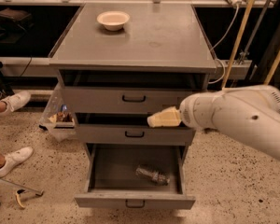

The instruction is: Place water bottle into bottom drawer

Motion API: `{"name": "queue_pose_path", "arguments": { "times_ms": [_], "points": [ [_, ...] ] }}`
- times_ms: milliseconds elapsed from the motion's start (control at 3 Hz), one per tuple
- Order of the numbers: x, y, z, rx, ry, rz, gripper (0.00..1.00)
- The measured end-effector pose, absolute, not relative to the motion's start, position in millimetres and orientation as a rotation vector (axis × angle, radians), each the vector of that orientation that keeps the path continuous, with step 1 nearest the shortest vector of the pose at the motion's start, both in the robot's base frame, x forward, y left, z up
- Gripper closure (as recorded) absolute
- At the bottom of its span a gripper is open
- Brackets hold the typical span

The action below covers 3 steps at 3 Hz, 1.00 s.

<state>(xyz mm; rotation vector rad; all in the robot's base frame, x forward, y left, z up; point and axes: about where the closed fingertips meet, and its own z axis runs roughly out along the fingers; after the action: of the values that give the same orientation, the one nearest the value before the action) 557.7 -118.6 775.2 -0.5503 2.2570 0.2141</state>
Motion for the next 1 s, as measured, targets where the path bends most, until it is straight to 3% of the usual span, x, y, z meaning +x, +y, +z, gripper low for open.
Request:
{"name": "queue_pose_path", "arguments": {
  "times_ms": [333, 1000],
  "points": [
    [550, -114, 816, -0.57, 2.201, 0.151, 0.0],
    [595, -142, 886, -0.59, 2.221, -0.005, 0.0]
  ]
}}
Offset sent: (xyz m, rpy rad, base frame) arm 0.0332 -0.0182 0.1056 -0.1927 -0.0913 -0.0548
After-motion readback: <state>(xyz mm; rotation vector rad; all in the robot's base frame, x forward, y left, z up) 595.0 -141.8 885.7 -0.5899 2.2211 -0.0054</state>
